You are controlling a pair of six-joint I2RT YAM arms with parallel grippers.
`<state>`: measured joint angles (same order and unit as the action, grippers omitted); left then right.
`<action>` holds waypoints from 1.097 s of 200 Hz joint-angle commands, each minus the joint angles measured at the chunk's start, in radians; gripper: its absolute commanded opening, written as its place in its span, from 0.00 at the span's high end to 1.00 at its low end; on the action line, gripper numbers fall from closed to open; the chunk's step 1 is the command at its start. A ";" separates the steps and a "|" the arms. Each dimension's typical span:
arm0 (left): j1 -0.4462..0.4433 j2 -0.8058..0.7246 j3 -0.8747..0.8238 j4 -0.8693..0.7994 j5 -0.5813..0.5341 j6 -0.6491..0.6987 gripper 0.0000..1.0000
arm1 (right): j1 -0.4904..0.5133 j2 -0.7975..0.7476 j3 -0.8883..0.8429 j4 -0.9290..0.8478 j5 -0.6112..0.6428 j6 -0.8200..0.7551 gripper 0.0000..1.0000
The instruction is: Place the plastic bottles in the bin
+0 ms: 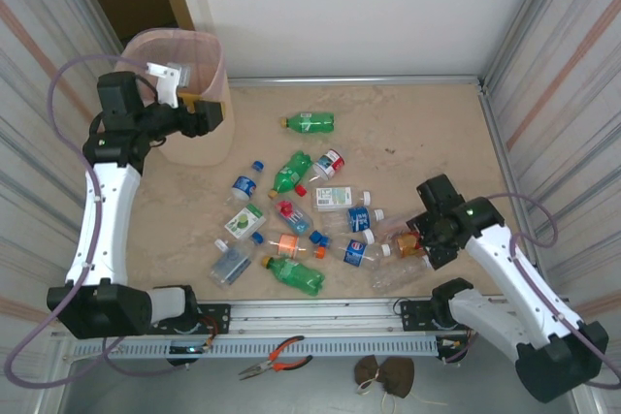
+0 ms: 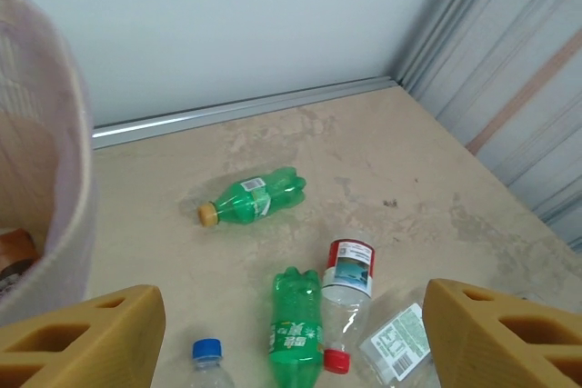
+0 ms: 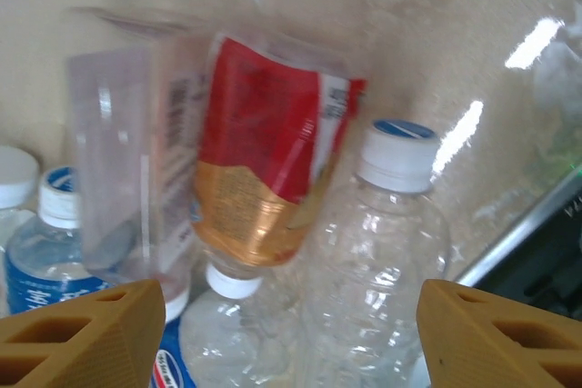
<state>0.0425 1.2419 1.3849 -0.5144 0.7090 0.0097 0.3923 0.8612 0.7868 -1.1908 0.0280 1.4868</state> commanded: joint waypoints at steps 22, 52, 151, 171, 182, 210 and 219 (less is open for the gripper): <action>-0.002 -0.045 -0.033 0.087 0.089 -0.015 0.25 | -0.005 -0.129 -0.066 -0.138 0.009 0.124 0.33; 0.008 -0.052 -0.038 0.088 0.099 -0.014 0.25 | -0.028 -0.183 -0.139 -0.087 0.021 0.101 0.37; 0.097 -0.067 -0.074 0.160 0.140 -0.080 0.28 | -0.141 -0.214 -0.318 0.059 -0.031 0.000 0.48; 0.099 -0.064 -0.075 0.165 0.146 -0.081 0.28 | -0.167 -0.186 -0.328 0.081 -0.027 -0.029 0.48; 0.098 -0.064 -0.076 0.166 0.148 -0.080 0.28 | -0.182 -0.172 -0.333 0.099 -0.025 -0.040 0.48; 0.099 -0.064 -0.080 0.171 0.148 -0.082 0.28 | -0.222 -0.125 -0.355 0.177 -0.055 -0.069 0.48; 0.098 -0.063 -0.080 0.171 0.148 -0.082 0.28 | -0.231 -0.105 -0.360 0.195 -0.062 -0.072 0.48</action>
<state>0.1318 1.2030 1.3136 -0.3668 0.8303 -0.0578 0.1864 0.7174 0.4583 -1.0046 -0.0139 1.4605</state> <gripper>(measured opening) 0.722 0.520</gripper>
